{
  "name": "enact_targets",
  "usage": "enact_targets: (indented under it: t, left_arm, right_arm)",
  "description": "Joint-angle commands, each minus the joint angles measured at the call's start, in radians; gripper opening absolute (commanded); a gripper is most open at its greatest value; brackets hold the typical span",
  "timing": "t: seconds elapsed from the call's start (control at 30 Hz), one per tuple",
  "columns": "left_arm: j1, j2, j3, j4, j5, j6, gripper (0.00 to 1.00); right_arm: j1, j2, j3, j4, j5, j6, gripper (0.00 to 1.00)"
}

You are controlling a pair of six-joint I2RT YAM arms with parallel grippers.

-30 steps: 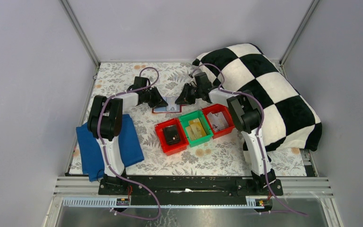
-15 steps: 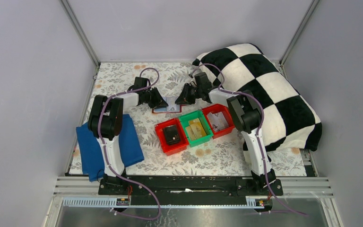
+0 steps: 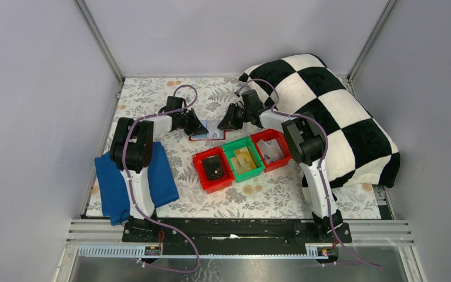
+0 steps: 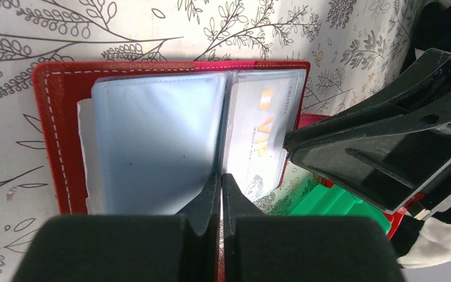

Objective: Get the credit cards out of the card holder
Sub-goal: Remove the credit card from the card holder.

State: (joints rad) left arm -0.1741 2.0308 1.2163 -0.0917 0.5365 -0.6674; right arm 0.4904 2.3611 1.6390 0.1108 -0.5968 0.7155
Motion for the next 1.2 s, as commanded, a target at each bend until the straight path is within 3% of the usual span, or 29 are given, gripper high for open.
enact_targets:
  t: [0.0,1.17]
  left_arm:
    - [0.001,0.005,-0.016,0.037,-0.025,0.012,0.0]
    - [0.05,-0.084,-0.08,0.088,0.002,-0.02,0.0]
  right_arm:
    - [0.015,0.021,0.015,-0.006,-0.022,-0.008,0.25]
    - [0.013,-0.039,-0.044,0.027,0.007,-0.022,0.23]
